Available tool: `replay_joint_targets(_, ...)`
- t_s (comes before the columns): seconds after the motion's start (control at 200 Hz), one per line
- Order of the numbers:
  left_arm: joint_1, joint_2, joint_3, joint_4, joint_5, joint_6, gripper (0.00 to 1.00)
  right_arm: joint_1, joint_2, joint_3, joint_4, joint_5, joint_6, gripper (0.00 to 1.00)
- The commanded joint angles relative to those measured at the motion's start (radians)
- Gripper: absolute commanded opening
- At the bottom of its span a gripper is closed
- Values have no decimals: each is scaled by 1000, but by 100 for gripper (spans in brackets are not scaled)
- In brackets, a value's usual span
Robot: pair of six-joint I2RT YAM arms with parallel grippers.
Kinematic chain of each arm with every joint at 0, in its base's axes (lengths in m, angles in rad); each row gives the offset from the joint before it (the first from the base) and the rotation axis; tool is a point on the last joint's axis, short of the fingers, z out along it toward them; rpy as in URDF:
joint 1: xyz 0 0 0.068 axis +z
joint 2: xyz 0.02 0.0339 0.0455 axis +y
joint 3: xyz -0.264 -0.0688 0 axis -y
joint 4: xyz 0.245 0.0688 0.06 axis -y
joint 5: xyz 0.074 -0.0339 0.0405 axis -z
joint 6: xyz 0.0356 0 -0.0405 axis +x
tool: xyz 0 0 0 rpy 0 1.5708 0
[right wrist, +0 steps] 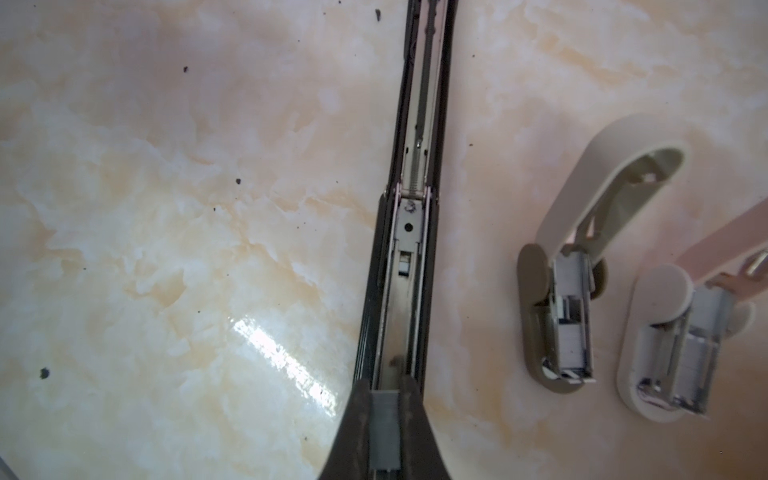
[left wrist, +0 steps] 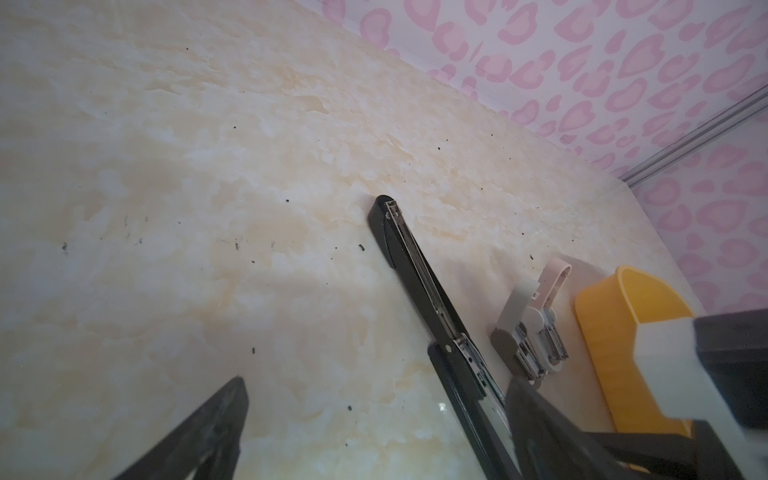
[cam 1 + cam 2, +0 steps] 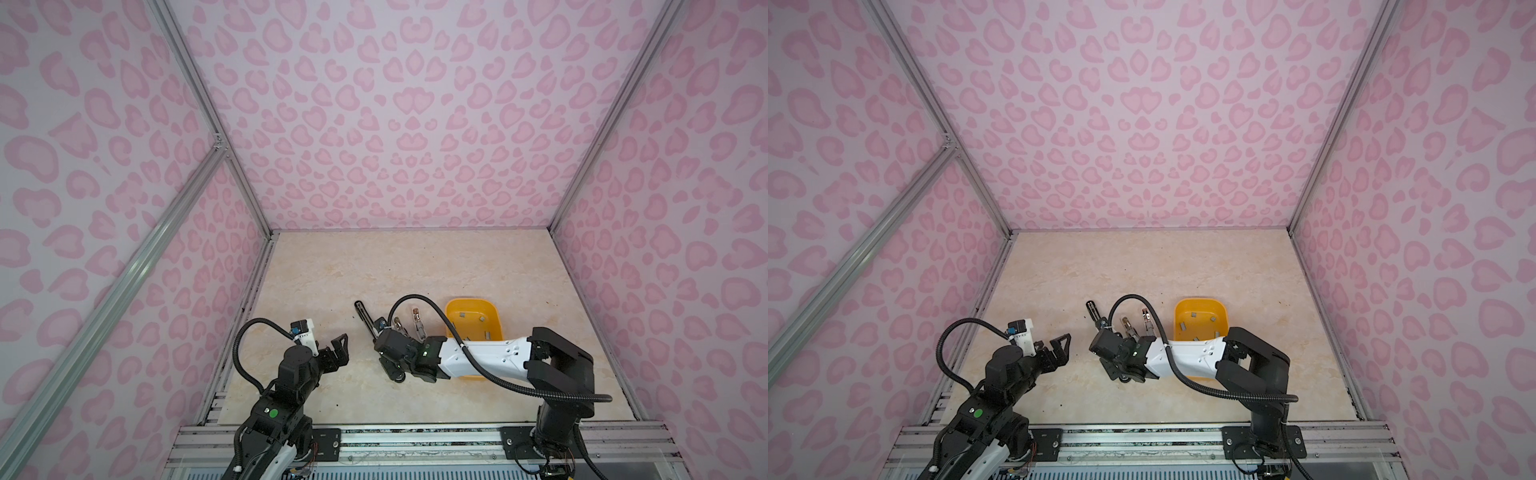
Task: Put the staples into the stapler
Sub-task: 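Slide the staple strip along the black stapler's channel with the right gripper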
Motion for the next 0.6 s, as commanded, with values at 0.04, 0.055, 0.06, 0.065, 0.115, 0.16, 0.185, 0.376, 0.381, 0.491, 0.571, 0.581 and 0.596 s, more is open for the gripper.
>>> replay_joint_targets(0.04,1,-7,0,21,4,2,98,3,12,4,-8,10,2,1)
replay_joint_targets(0.055,1,-8,1,20,3,2,98,3,12,4,-9,10,2,1)
replay_joint_targets(0.06,2,-8,1,21,3,2,98,2,12,4,-9,10,1,1)
replay_joint_targets(0.065,1,-7,0,20,3,2,98,3,12,4,-9,10,1,1)
replay_joint_targets(0.115,1,-10,1,21,5,3,98,3,12,4,-9,8,3,1)
replay_joint_targets(0.16,2,-12,1,21,5,2,98,6,11,2,-10,10,5,0)
replay_joint_targets(0.185,1,-12,-1,21,5,2,98,7,9,3,-11,11,8,0)
replay_joint_targets(0.376,1,-13,-2,21,2,2,98,15,4,-13,-12,20,26,0)
replay_joint_targets(0.381,2,-13,-2,21,1,2,98,15,4,-13,-12,19,27,0)
replay_joint_targets(0.491,2,-12,-1,23,1,2,98,19,3,-20,-14,23,35,0)
replay_joint_targets(0.571,1,-13,-1,23,0,2,98,22,-1,-24,-17,33,40,0)
replay_joint_targets(0.581,1,-12,-1,23,0,2,98,22,-2,-25,-17,34,40,0)
replay_joint_targets(0.596,2,-12,-1,23,1,2,98,23,-2,-27,-20,35,41,0)
